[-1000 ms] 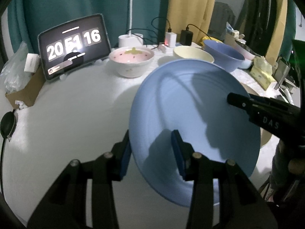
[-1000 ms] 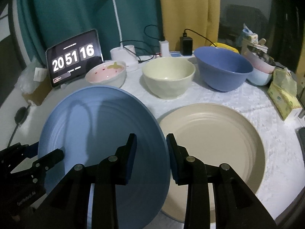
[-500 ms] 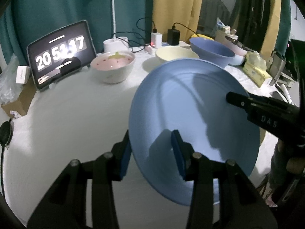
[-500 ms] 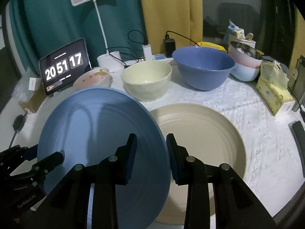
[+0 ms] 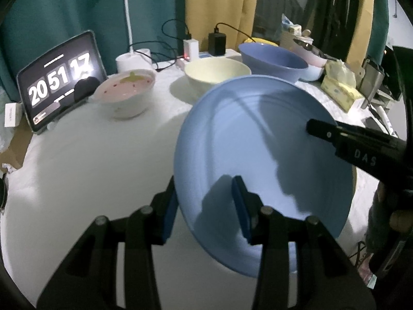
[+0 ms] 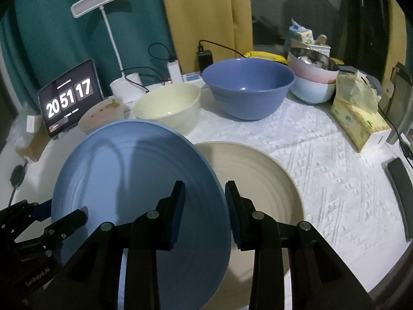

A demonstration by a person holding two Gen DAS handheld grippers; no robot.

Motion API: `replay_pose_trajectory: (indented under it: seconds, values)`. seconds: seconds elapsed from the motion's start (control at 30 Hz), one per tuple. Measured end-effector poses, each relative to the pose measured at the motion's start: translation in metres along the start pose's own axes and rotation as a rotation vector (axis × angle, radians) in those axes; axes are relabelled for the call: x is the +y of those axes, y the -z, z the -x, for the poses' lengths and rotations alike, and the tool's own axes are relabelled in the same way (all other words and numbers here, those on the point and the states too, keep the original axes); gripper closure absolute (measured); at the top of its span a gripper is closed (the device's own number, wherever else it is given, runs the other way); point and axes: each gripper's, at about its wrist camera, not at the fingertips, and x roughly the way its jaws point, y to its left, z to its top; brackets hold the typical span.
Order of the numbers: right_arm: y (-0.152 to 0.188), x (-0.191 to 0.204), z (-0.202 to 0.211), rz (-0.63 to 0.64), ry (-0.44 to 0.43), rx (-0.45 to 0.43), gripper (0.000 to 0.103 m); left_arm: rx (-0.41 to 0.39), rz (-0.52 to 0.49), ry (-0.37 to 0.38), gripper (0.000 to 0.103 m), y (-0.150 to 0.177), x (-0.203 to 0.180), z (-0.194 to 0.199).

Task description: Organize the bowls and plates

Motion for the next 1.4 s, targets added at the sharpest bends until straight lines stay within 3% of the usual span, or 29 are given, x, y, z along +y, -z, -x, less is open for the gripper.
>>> replay_pose_trajectory:
  seconds: [0.33, 0.8, 0.97, 1.4]
  values:
    - [-0.005, -0.027, -0.005, -0.018, 0.039, -0.001, 0.069, 0.022, -0.025, 0.027, 0.061, -0.010, -0.024, -0.021]
    - [-0.006, -0.054, -0.014, -0.038, 0.109, 0.008, 0.068, -0.030, -0.068, 0.001, 0.059, -0.021, -0.052, -0.042]
    - [-0.003, -0.058, -0.019, -0.027, 0.142, 0.010, 0.068, -0.008, -0.086, -0.008, 0.055, -0.022, -0.059, -0.054]
    - [0.008, -0.065, -0.041, -0.047, 0.134, 0.071, 0.062, 0.015, -0.077, -0.003, 0.055, -0.018, -0.057, -0.064]
